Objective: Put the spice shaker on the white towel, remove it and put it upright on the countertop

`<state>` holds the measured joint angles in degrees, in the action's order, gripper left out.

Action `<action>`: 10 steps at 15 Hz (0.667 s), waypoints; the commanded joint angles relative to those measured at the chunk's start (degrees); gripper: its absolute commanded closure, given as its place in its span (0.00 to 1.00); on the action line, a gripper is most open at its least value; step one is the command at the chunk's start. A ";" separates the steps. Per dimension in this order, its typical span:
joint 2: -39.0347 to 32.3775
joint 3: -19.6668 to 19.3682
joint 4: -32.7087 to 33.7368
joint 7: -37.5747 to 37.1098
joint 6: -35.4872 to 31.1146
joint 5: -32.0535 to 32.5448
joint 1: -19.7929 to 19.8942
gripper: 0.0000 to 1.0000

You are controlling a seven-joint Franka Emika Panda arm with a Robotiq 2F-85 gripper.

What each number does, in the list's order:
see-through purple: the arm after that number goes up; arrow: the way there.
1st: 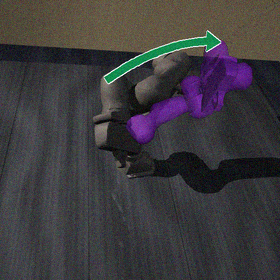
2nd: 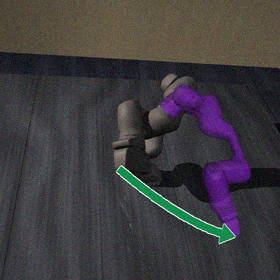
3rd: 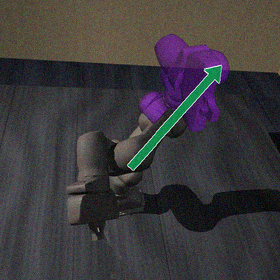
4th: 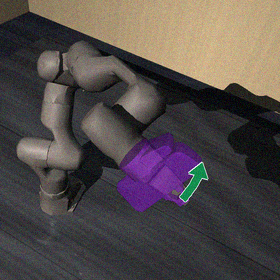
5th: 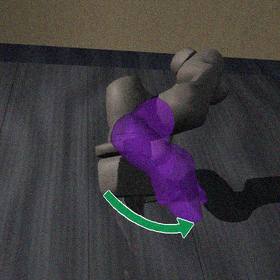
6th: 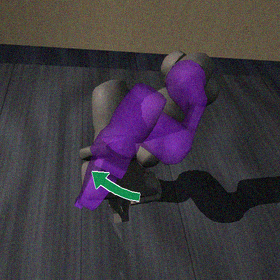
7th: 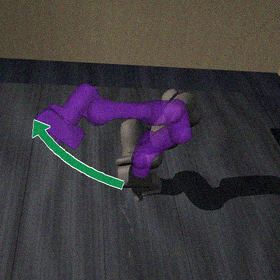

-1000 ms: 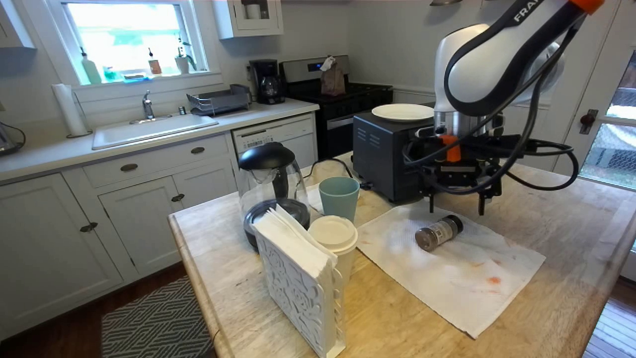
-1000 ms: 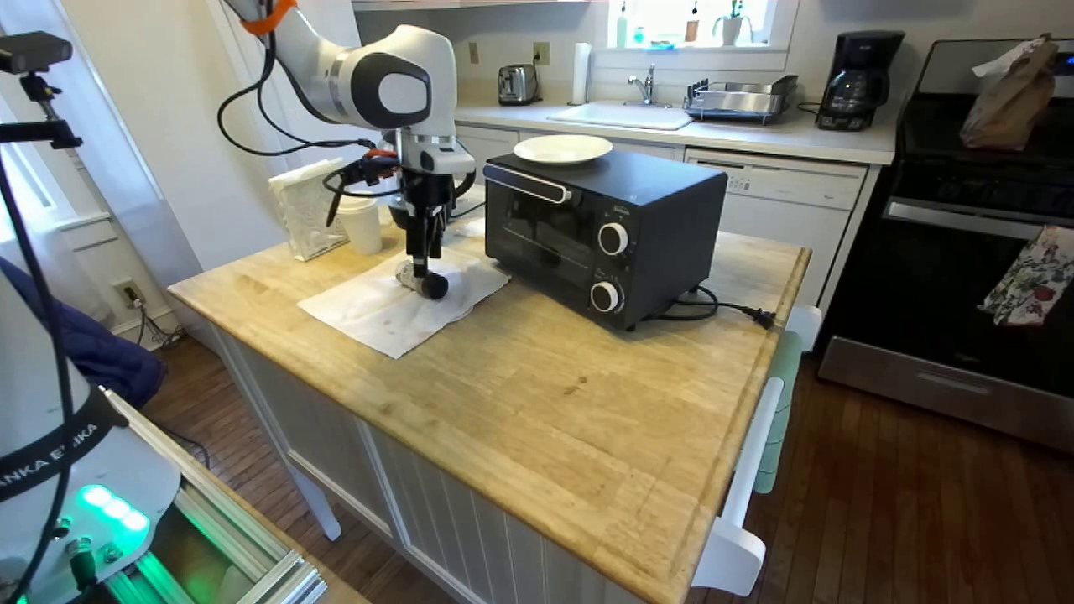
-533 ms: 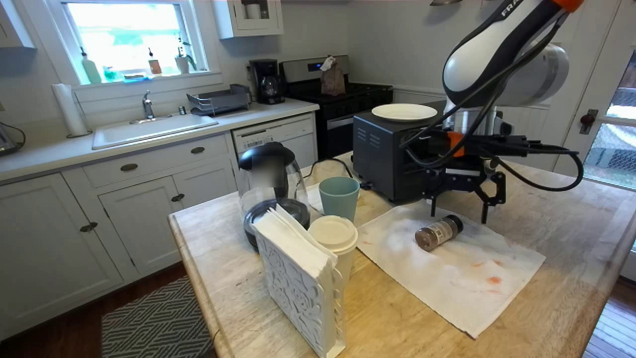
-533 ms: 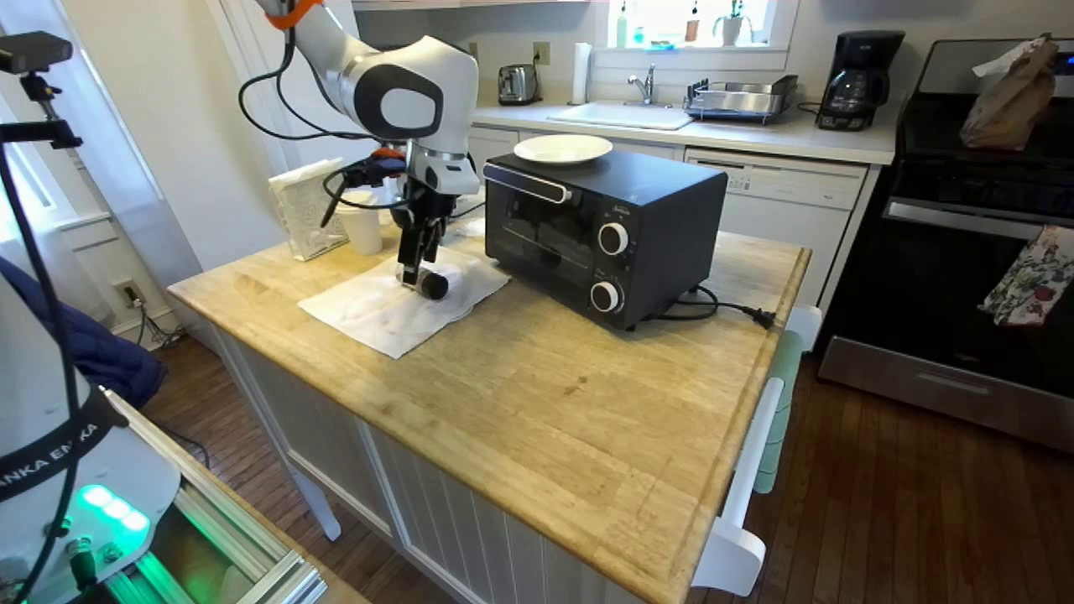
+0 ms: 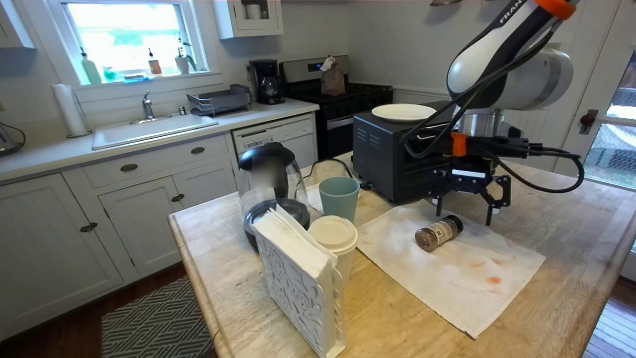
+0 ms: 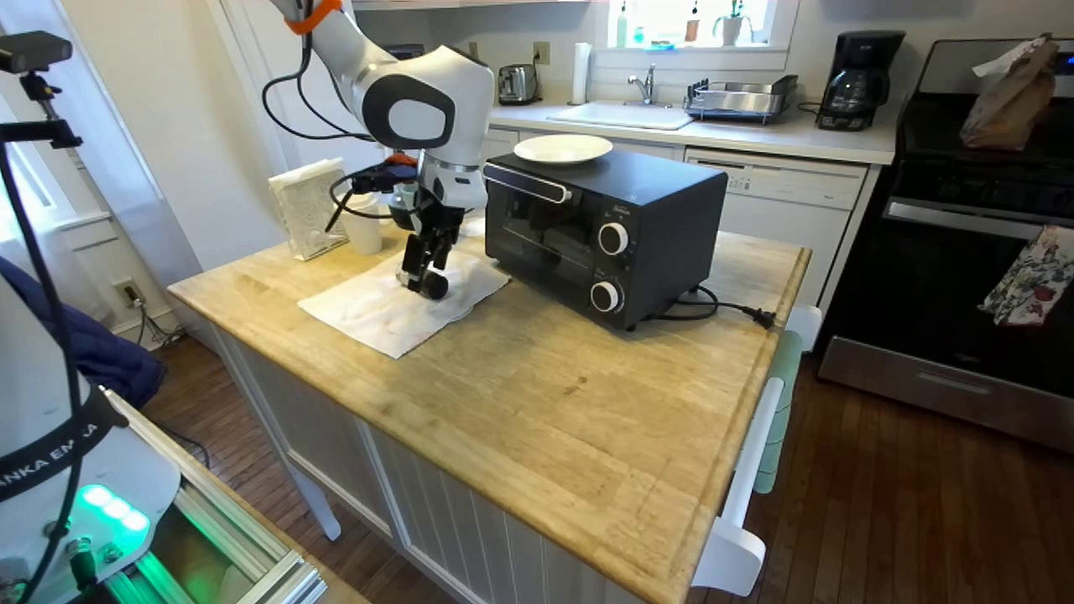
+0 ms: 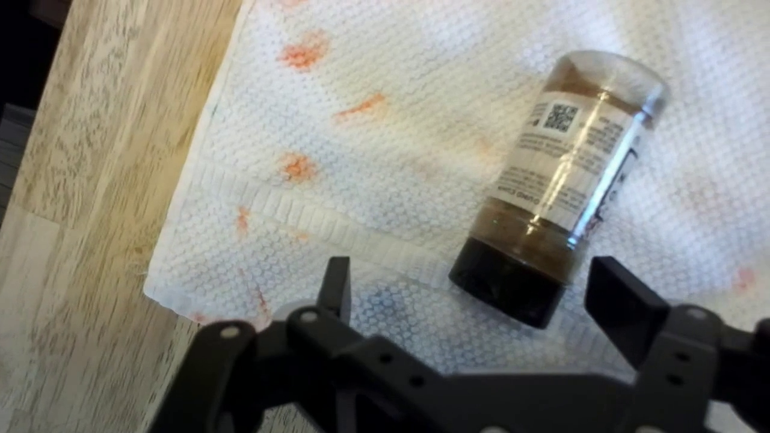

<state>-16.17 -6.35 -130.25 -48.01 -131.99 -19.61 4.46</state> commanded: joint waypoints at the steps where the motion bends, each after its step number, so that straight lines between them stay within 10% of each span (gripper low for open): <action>1: -1.70 0.32 1.08 0.57 -0.96 -3.50 0.32 0.00; 6: -3.20 0.45 2.02 0.59 -1.97 -5.16 0.28 0.00; 8: -3.63 0.40 2.50 0.43 -2.11 -5.04 0.19 0.26; 10: -3.95 0.33 2.87 0.26 -2.24 -4.77 0.07 0.31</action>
<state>-18.68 -6.23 -128.93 -48.01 -133.49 -22.80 4.43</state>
